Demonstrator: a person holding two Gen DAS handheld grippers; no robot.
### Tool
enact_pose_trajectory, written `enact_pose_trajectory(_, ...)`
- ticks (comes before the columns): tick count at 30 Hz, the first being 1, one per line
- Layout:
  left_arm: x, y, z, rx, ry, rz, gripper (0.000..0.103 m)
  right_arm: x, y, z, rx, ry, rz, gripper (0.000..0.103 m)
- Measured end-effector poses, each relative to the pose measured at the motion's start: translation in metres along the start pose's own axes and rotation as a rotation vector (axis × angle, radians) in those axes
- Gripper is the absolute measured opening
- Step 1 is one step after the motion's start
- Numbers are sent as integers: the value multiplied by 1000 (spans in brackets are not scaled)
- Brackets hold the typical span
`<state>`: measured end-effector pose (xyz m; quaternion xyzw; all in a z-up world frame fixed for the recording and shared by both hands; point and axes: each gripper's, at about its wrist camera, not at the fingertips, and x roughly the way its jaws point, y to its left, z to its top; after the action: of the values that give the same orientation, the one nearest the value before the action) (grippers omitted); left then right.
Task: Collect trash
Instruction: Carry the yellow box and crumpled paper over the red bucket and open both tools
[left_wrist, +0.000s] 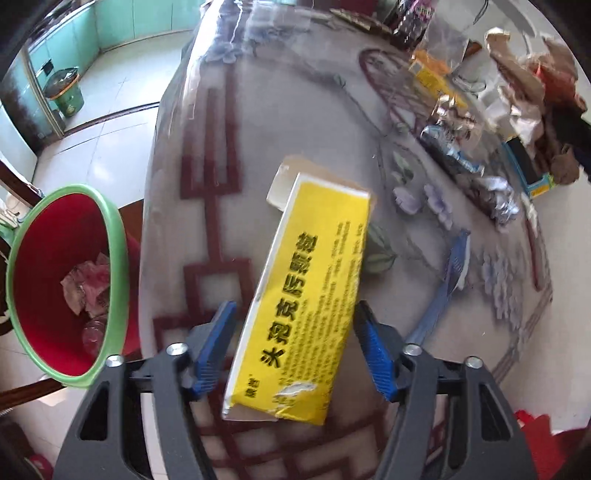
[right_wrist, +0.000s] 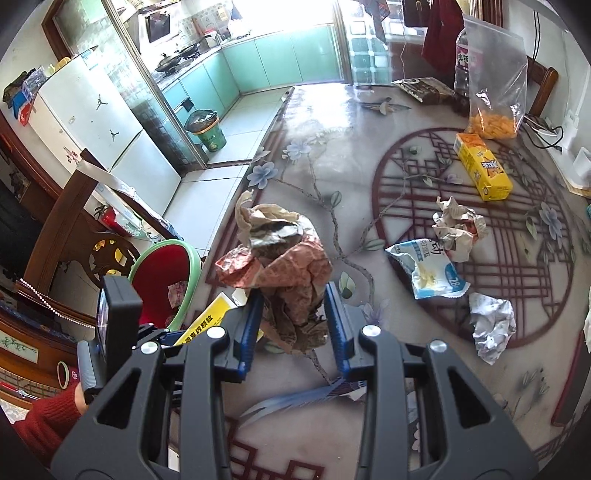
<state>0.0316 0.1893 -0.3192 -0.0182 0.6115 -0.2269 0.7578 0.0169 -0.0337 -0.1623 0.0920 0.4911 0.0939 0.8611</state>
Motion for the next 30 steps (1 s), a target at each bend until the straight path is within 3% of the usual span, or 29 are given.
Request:
enact_pose_trajectory(3, -7, -1, 2, -10, -24, -9, 37, -2, 4, 0, -3, -7, -2, 33)
enact_pose_trajectory(9, -57, 3, 11, -54, -197, -3, 36, -7, 19, 5, -36, -27, 12, 33)
enact_pose_trajectory(17, -135, 40, 18, -150, -381, 129, 36, -1, 62, 22, -138, -43, 102, 33)
enact_pose_trajectory(24, -161, 90, 3, -267, -426, 232, 36, 11, 131, 42, -275, -59, 228, 33)
enact_pose_trajectory(30, -166, 132, -11, -356, -414, 298, 36, 48, 178, 44, -339, 22, 301, 33)
